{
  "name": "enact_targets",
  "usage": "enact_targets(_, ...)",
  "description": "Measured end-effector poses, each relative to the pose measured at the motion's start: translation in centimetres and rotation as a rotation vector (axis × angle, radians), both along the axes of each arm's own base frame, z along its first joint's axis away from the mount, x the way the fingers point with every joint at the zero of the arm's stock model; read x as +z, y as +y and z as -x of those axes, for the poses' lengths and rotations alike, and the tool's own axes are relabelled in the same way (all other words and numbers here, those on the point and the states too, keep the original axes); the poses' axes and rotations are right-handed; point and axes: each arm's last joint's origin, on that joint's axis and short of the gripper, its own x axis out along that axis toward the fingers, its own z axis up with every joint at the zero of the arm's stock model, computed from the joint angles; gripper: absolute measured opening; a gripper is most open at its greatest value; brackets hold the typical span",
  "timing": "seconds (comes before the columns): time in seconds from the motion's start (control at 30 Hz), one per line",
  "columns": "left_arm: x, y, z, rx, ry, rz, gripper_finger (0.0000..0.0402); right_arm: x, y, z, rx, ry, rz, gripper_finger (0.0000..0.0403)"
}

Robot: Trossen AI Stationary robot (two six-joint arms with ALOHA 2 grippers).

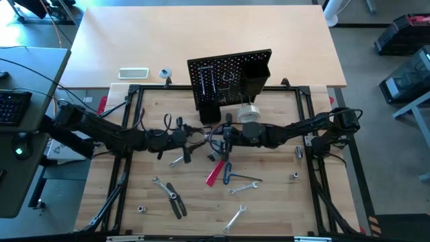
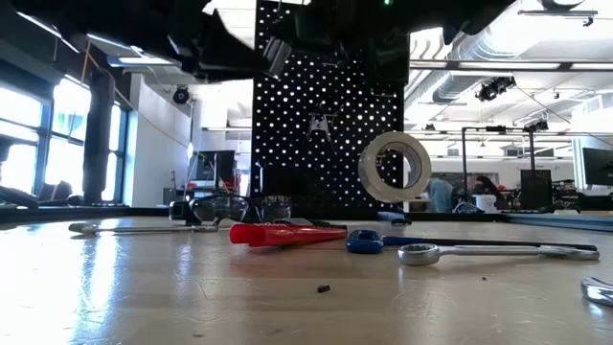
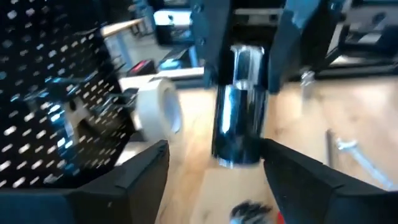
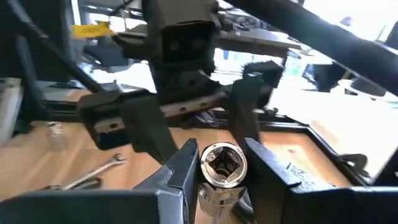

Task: Hang tools onto peg board
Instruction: Put the top left socket into the bottom black bin on the peg board

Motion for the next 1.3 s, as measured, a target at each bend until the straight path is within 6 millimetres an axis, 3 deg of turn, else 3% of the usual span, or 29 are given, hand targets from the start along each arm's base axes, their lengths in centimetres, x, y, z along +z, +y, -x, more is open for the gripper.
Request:
enact_targets(0.23,0.4,0.5,1.9,0.070,0.095,0.021,0.0249,-0.8,-1.8,-0.1,-0.104,0.052,0.016,0.0099)
enact_targets(0.4,0.4,0.6,2.5,0.082,0.125,0.050,0.0249,-2.8,-3.0,-0.8,-0.170,0.110,0.018,0.0098)
enact_targets(0.87,-0.1,0.4,2.7,0.078,0.162,0.073,0.0250,-5.2,-5.1,-1.3,-0.312,0.189,0.044,0.0098)
enact_targets(1.3,-0.1,0.3,2.7,0.064,0.161,0.092,0.0250,-5.7,-6.2,-1.1,-0.382,0.238,0.084,0.0098)
